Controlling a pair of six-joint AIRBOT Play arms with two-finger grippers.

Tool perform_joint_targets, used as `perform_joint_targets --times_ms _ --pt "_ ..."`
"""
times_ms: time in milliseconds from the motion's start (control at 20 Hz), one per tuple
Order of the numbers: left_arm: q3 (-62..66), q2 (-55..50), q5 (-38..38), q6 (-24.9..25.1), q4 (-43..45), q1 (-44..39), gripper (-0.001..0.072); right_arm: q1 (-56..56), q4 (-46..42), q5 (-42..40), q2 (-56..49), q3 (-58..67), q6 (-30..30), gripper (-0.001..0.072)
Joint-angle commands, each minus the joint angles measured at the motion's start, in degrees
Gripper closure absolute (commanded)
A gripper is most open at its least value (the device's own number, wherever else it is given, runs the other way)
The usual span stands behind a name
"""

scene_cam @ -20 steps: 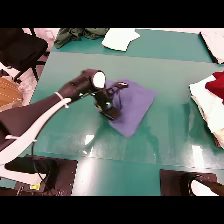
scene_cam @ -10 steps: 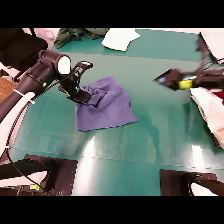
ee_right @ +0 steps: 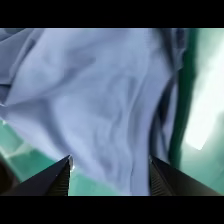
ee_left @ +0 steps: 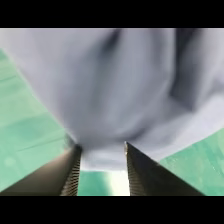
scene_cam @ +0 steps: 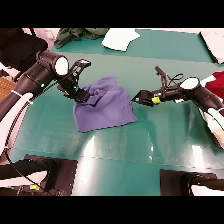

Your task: Fold the shirts.

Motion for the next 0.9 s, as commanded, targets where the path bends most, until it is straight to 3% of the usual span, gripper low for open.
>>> perform_joint_targets --times_ms 0,250,450,750,800,850 --pt "0.0 0.0 1.4 0.2 0.6 0.0 0.0368 1.4 1.0 -4.4 -5.1 3.6 -3.5 0.0154" --pt "0.0 0.0 -1.3 0.0 2.7 0.0 0.0366 2.4 1.1 -3.6 -19.4 22.7 -4.3 0.0154" --pt "0.0 0.1 -1.3 -0.3 5.7 0.0 0.0367 3.0 1.2 3.2 -28.0 36.1 -4.0 0.0154" --pt "0.0 0.1 5.9 -1.9 5.4 4.7 0.0367 6.4 1.0 8.9 -35.1 47.5 -0.3 0.0183" --pt "0.0 0.1 7.8 -1.9 3.9 6.5 0.0366 6.6 1.0 9.9 -35.7 48.7 0.3 0.0315" --pt "0.0 0.1 9.7 -1.8 1.6 8.1 0.0366 6.6 1.0 11.2 -36.0 49.4 0.2 0.0508"
